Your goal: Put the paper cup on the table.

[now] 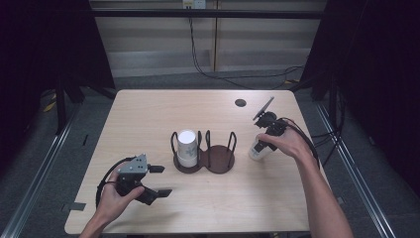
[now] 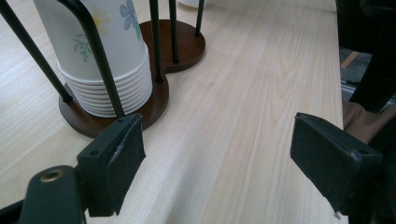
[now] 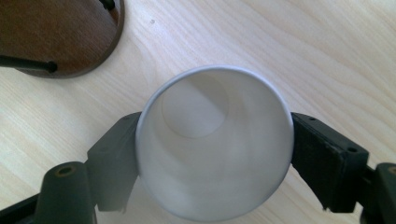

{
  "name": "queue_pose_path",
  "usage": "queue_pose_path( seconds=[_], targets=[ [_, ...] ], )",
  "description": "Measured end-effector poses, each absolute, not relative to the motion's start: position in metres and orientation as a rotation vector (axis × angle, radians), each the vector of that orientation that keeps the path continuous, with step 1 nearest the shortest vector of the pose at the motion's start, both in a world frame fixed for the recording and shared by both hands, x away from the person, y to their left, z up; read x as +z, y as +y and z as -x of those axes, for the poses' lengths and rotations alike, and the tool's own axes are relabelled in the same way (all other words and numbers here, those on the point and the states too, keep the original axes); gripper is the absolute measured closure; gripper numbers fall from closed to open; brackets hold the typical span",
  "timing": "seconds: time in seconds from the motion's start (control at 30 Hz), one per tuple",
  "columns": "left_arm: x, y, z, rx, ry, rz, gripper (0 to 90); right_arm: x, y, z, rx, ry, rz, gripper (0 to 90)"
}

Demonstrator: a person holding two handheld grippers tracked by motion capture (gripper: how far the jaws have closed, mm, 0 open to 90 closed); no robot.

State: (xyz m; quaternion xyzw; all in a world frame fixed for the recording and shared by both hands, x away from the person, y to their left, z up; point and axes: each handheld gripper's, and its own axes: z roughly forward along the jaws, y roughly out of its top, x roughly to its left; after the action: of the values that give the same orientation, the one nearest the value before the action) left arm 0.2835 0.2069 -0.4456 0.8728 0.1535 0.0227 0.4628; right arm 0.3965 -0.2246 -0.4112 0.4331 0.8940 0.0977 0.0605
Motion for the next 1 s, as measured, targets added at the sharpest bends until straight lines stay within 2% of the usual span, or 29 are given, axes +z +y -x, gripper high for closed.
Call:
queue_pose_path(
  seconds=[0.57,1.0],
  targets=[
    [-0.447,0.206,-0.284,0.047,0.386,-2.159,17.4,-0.415,-0.224,-0.395,0.424,2.67,-1.355,15.0],
    [-0.45,0.207,-0.286,0.032,0.432,-2.127,17.5,-0.411,-0.236,-0.386,0.747,2.536,-1.422,14.7]
  ],
)
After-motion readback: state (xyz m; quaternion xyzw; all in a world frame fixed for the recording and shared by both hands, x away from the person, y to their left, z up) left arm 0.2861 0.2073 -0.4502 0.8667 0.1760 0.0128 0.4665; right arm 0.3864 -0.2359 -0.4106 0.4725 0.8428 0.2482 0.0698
